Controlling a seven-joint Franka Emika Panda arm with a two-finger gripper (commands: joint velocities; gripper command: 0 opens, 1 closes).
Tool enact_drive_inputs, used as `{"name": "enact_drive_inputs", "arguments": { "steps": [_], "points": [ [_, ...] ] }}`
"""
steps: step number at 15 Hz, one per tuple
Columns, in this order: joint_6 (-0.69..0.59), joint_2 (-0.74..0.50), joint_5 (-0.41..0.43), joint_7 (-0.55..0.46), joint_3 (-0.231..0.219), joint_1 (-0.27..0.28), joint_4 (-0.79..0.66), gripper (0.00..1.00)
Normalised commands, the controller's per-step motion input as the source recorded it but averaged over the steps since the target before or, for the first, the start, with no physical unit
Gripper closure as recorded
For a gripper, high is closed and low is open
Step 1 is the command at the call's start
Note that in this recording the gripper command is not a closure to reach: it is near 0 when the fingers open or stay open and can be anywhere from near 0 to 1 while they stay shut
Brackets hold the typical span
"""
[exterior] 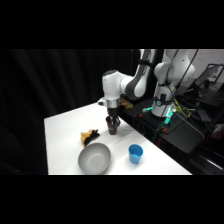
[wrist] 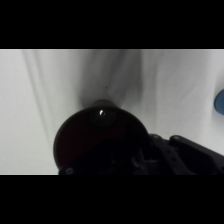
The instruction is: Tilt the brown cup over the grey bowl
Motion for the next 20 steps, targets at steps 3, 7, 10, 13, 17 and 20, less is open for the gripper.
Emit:
{"name": "enact_drive_inputs", "arguments": {
  "steps": [3,7,10,13,17,20],
  "points": [
    [-0.15,-0.07,-0.121,-0.01,-0.039,-0.024,0.13,0.18],
    [-0.57,-0.39,-0.234,0.05,-0.040,0.037,0.22,0.16],
    [-0.70,-0.37,-0.031,-0.09,0.051,0.045,0.35,0.16],
    [-0.48,-0.01,0.175,-0.22,0.093,0.080,0.45,0.16],
    [-0.33,0.32,0.381,-0.36,0.120,0.094,0.57,0.15],
    [-0.38,0.51,0.564,-0.53,0.153,0.018,0.72,0.16]
  ]
}}
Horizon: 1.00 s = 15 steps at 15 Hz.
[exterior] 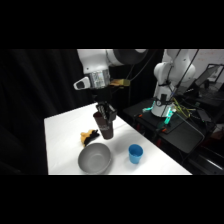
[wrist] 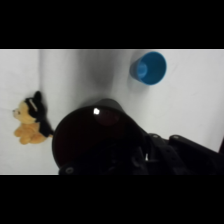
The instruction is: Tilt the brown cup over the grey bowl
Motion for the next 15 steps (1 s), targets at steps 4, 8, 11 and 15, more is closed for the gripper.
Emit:
{"name": "enact_drive_inputs", "arguments": {
  "steps": [4,8,11,15],
  "points": [
    [-0.57,0.57,0.530,-0.56,0.134,-0.166,0.83,0.17],
    [-0.72,0.62,0.396,-0.40,0.135,-0.290,0.88,0.17],
    [-0.75,0.63,0.350,-0.15,0.135,-0.284,0.87,0.18],
    [-0.57,0.52,0.364,0.05,0.120,-0.177,0.69,0.16]
  ]
}}
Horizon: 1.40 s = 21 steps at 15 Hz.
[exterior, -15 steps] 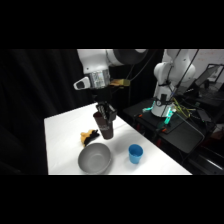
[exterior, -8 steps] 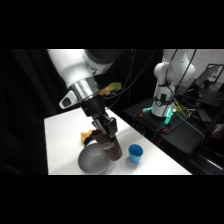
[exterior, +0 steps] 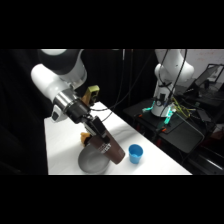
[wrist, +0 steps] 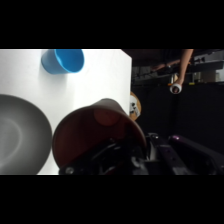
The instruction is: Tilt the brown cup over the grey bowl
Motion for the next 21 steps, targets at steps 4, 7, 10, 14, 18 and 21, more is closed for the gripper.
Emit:
{"name": "enact_drive_inputs", "arguments": {
  "steps": [4,7,10,14,18,21],
  "points": [
    [-0.36,0.33,0.329,0.12,0.092,-0.111,0.48,0.16],
    [-0.28,0.14,0.283,0.11,0.053,-0.108,0.35,0.16],
    [-0.19,-0.01,0.209,0.04,0.002,-0.071,0.19,0.16],
    [0.09,-0.33,-0.039,-0.08,-0.133,0.041,-0.13,0.17],
    [0.33,-0.70,-0.379,-0.15,-0.220,0.120,-0.56,0.16],
    [0.57,-0.74,-0.450,-0.24,-0.181,0.094,-0.91,0.16]
  ]
}}
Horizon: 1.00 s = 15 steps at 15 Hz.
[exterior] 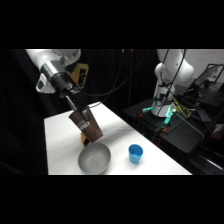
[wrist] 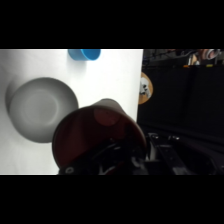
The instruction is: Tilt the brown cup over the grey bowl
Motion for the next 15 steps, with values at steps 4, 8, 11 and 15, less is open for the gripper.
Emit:
{"name": "enact_drive_inputs", "arguments": {
  "steps": [4,8,11,15],
  "points": [
    [0.77,-0.62,-0.466,-0.17,-0.138,0.055,-0.99,0.18],
    [0.74,-0.58,-0.345,-0.02,-0.088,0.031,-0.99,0.18],
    [0.49,-0.50,-0.197,0.06,-0.027,0.021,-0.82,0.18],
    [0.30,-0.35,-0.179,0.14,-0.001,0.064,-0.53,0.18]
  ]
}}
